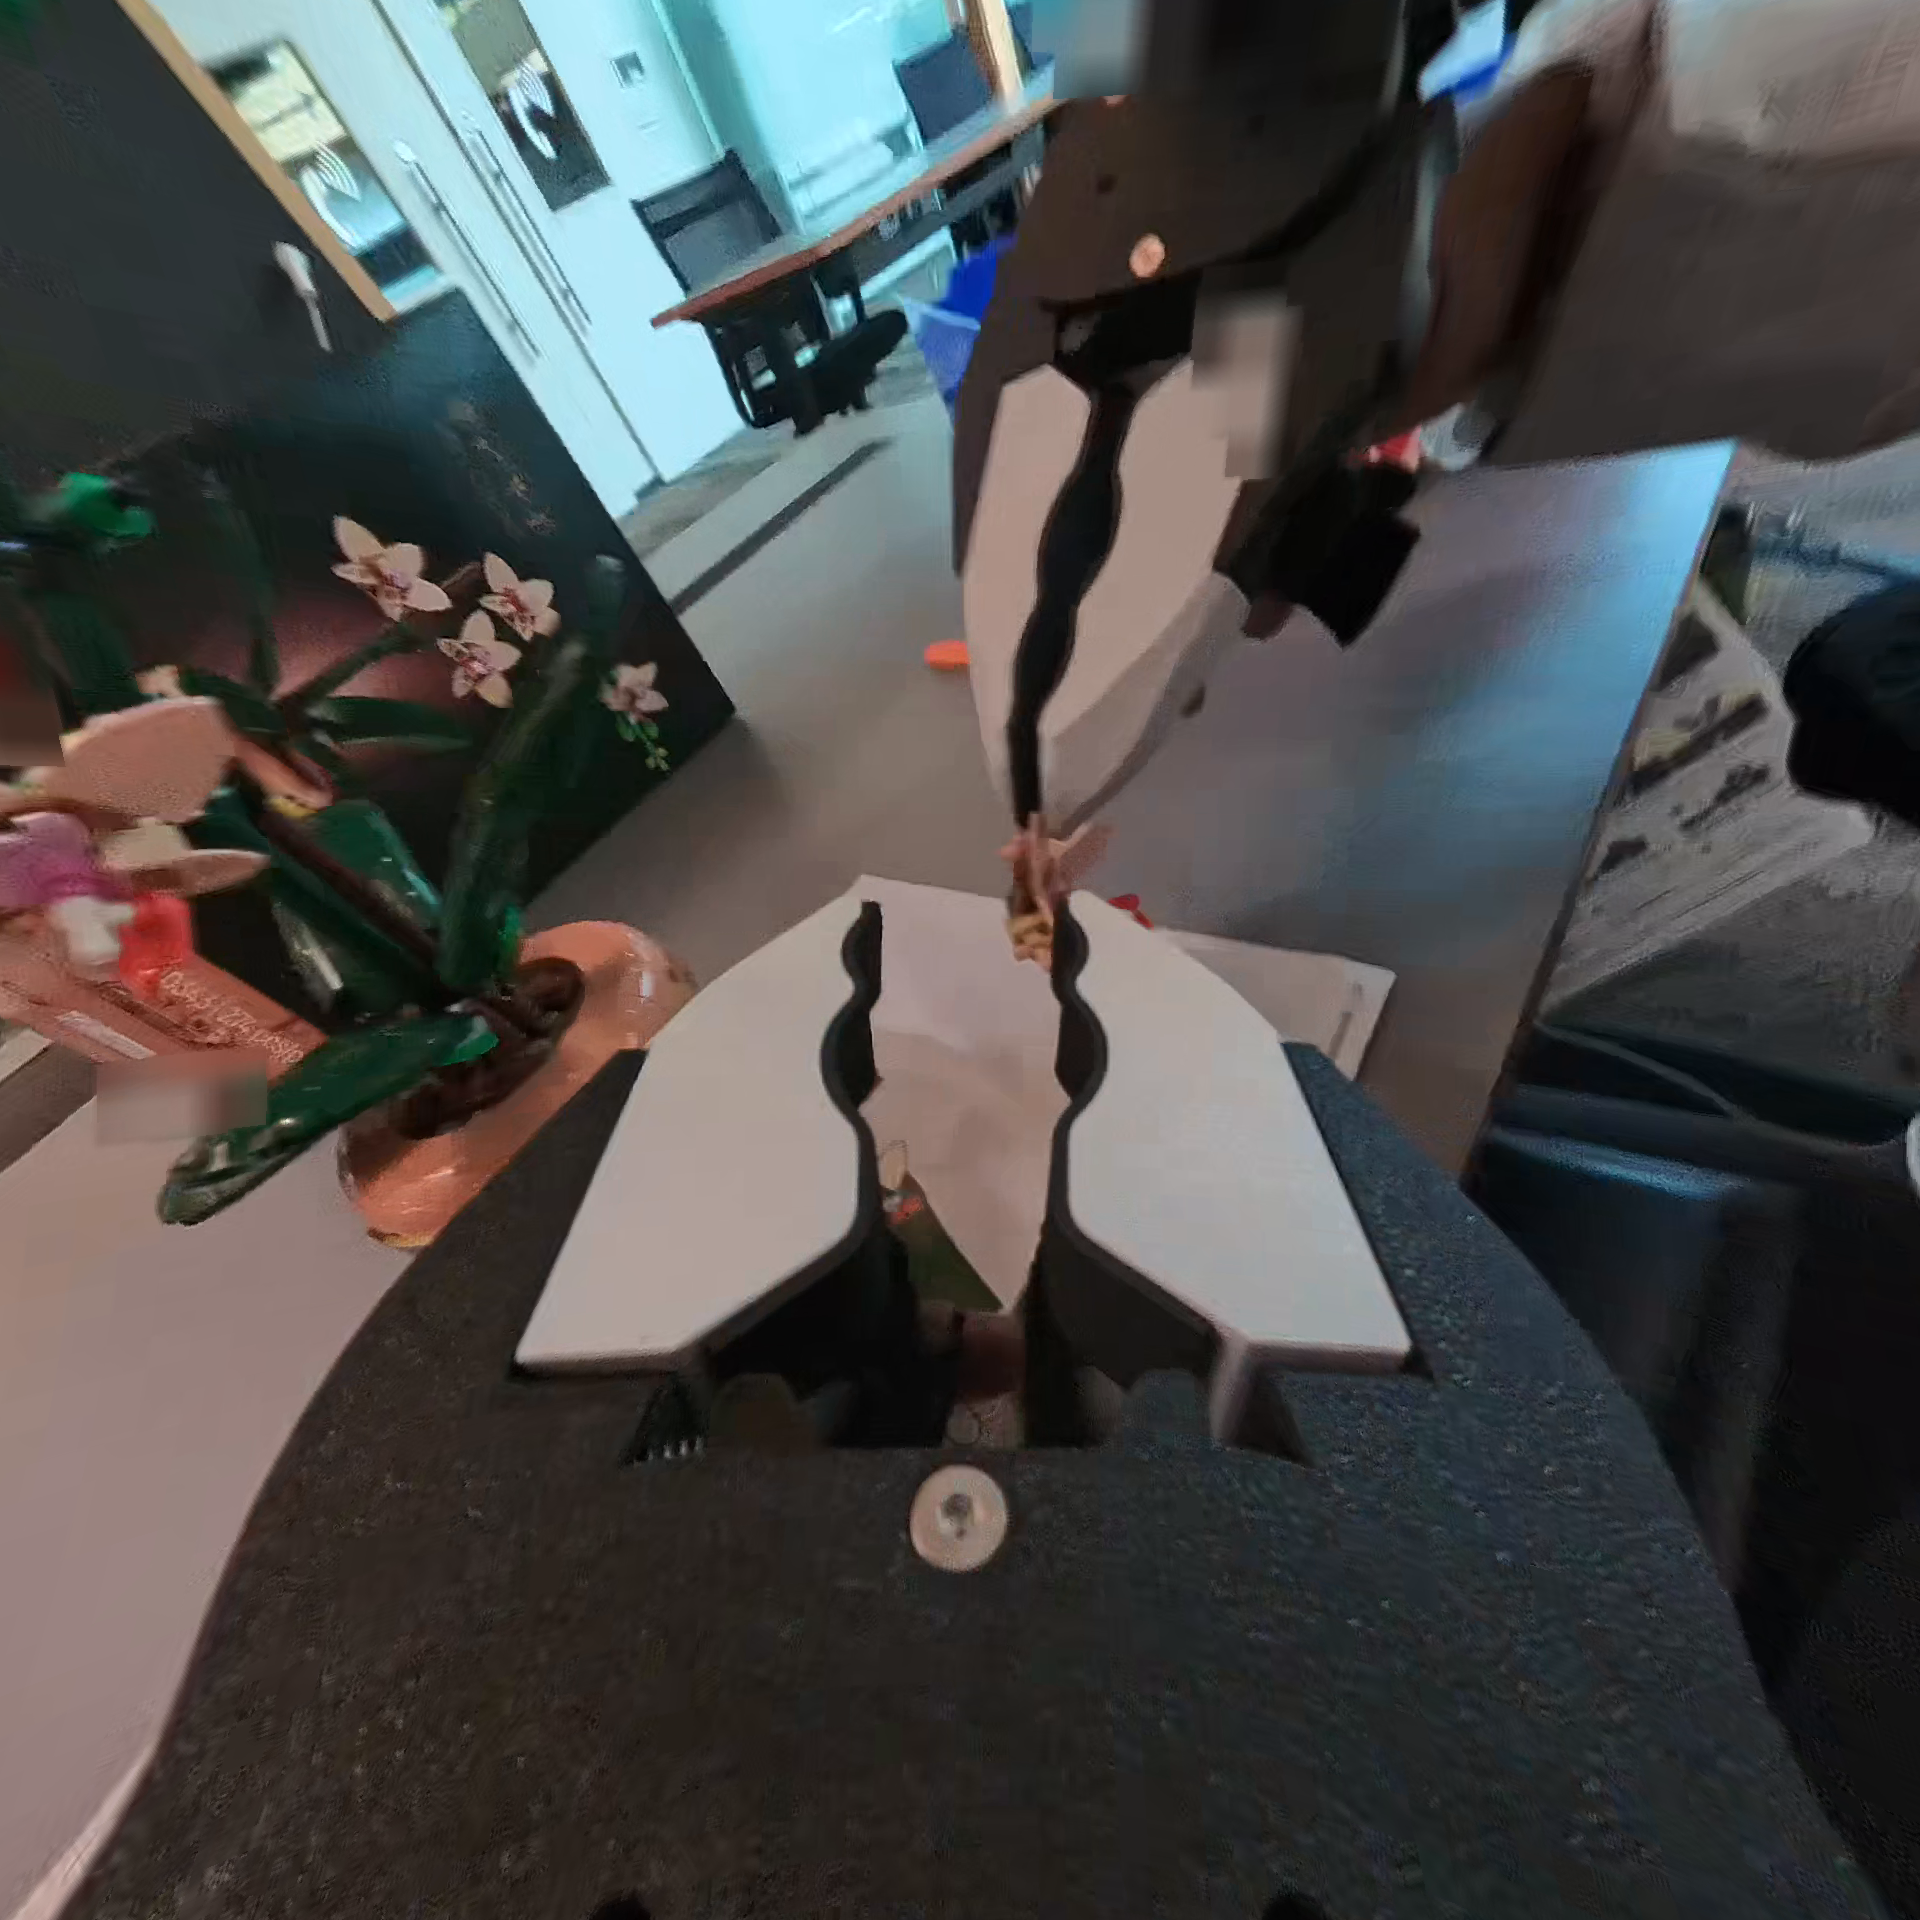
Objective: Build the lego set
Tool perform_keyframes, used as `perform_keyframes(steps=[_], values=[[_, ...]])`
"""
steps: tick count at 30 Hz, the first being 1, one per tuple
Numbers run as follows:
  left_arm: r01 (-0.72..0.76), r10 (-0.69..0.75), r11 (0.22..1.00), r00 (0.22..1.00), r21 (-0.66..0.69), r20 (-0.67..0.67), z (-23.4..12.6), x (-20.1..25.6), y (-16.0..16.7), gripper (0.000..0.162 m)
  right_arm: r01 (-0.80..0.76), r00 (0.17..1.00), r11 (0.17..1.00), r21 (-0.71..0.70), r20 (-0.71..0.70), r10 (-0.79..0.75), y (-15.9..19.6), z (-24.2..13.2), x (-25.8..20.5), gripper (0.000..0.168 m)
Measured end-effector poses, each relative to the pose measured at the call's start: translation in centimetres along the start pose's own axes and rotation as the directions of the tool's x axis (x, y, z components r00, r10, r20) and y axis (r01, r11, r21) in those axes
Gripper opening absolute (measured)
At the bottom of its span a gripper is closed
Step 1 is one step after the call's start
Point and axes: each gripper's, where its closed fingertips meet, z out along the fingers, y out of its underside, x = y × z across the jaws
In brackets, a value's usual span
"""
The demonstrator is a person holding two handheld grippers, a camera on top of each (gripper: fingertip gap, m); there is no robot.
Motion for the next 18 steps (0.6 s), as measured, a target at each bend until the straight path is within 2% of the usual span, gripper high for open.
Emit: perform_keyframes(steps=[3,10,15,18], values=[[0.008,-0.008,0.999,1.000,-0.053,-0.013,0.5,1.1,1.0,0.022,-0.074,0.997,0.997,0.018,-0.001,0.074,-0.1,0.2,-0.2,0.000],[-0.017,0.004,0.986,0.997,-0.166,-0.076,1.1,2.2,2.4,0.021,-0.060,0.998,0.998,0.002,0.014,0.060,-0.1,0.2,-0.6,0.000],[0.008,-0.023,0.983,0.996,-0.182,-0.083,1.2,2.2,2.6,0.013,-0.052,0.998,0.999,0.008,0.018,0.052,-0.5,0.4,-0.6,0.000],[0.034,-0.040,0.986,0.999,-0.164,-0.030,1.2,1.3,2.4,0.012,-0.053,0.998,0.998,0.042,-0.026,0.054,-1.2,0.5,0.0,0.001]])
